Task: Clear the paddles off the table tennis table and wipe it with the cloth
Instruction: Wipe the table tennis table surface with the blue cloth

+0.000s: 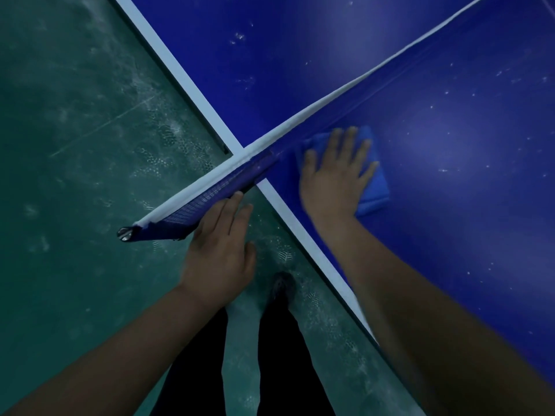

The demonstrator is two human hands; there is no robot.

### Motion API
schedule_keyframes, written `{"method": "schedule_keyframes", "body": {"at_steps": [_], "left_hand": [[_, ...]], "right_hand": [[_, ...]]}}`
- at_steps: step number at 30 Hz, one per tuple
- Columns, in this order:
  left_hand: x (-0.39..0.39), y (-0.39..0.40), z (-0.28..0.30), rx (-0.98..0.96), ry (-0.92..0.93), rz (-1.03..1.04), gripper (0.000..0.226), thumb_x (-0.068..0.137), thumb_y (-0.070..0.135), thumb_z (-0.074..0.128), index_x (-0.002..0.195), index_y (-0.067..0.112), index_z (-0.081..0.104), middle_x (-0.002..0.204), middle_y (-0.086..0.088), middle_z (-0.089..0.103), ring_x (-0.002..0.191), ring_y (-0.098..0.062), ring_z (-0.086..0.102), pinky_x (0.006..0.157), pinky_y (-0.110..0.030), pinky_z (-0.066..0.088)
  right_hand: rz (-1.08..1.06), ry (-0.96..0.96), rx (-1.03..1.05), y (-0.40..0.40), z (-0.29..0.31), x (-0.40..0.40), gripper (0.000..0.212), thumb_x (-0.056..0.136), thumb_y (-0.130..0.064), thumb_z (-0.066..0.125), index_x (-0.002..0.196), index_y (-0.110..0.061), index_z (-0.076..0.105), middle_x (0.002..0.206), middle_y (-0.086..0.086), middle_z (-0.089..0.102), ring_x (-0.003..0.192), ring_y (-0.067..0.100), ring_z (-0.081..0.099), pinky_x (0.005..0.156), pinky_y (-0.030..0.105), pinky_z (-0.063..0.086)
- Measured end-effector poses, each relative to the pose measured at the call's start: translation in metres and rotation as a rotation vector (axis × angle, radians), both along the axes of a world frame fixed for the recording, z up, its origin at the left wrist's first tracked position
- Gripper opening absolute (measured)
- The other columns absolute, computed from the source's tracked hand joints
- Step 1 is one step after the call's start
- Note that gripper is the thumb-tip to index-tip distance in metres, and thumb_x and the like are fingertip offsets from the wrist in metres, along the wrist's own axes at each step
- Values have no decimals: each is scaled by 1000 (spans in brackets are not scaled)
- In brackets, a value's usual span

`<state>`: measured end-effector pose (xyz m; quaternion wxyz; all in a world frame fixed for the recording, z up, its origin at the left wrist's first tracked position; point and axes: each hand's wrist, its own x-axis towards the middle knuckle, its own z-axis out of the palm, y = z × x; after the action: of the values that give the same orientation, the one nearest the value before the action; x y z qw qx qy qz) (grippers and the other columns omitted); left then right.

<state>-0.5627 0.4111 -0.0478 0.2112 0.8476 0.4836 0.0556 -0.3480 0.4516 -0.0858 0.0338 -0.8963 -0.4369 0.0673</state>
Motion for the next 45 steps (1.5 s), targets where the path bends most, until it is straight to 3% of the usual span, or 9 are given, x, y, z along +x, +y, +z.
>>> {"method": "schedule_keyframes", "body": {"at_steps": [6, 11, 13, 18, 25, 27, 32, 38, 45], "left_hand": [[5, 4, -2, 3, -131, 48, 51, 84, 16, 57, 133, -1, 56, 139, -20, 54, 126, -38, 49, 109, -51, 40], [41, 4, -4, 11, -218, -116, 44, 90, 14, 54, 131, 0, 58, 140, -17, 54, 132, -35, 46, 113, -49, 35], [67, 8, -6, 3, -264, -160, 45, 96, 18, 49, 136, -1, 55, 148, -18, 48, 141, -35, 40, 118, -50, 30], [112, 31, -25, 29, -164, -261, 60, 100, 36, 35, 146, -3, 43, 158, -22, 32, 150, -36, 22, 123, -51, 14], [114, 36, -42, 167, 136, -443, 73, 97, 54, 31, 152, 5, 36, 160, -19, 30, 151, -35, 21, 121, -59, 8], [115, 35, -41, 164, 144, -442, 74, 97, 54, 30, 153, 6, 36, 160, -20, 30, 151, -35, 20, 121, -59, 8], [115, 36, -42, 161, 139, -438, 74, 96, 53, 31, 152, 6, 37, 160, -19, 31, 151, -35, 20, 121, -61, 11], [114, 36, -43, 174, 115, -440, 72, 95, 52, 33, 151, 7, 39, 159, -20, 32, 151, -36, 21, 120, -61, 11], [112, 34, -45, 195, 64, -421, 66, 94, 49, 37, 144, 7, 45, 155, -21, 37, 149, -37, 25, 119, -63, 16]], "right_hand": [[648, -51, -61, -55, -2, 10, 65, 102, -55, 26, 156, -20, 32, 165, 3, 25, 153, 32, 17, 120, 61, 14], [-49, -54, -72, -46, 7, 139, 64, 103, -52, 22, 160, -24, 19, 169, -2, 10, 155, 28, 5, 121, 62, 6], [-98, -55, -20, -39, 6, 117, 64, 103, -51, 22, 160, -23, 18, 169, 1, 10, 155, 30, 6, 120, 63, 6], [719, -62, -30, -52, -3, 87, 59, 103, -50, 29, 156, -23, 31, 165, 2, 24, 153, 29, 14, 120, 59, 7], [-388, 7, -37, -48, 13, 252, 63, 104, -51, 20, 161, -25, 16, 169, -2, 7, 155, 29, 3, 120, 64, 6], [-333, -76, -17, -50, 6, 213, 64, 102, -52, 19, 160, -23, 20, 168, 0, 12, 154, 31, 9, 119, 65, 8], [468, -80, -86, -66, -2, 166, 63, 104, -55, 15, 157, -24, 27, 166, 1, 22, 154, 30, 14, 120, 62, 12], [-349, 7, -37, -55, 9, 262, 66, 101, -54, 18, 161, -26, 16, 169, -2, 7, 155, 29, 2, 120, 64, 3], [729, -24, 12, -15, -3, 141, 56, 104, -53, 27, 155, -30, 34, 165, 2, 25, 153, 33, 15, 119, 64, 7]]}}
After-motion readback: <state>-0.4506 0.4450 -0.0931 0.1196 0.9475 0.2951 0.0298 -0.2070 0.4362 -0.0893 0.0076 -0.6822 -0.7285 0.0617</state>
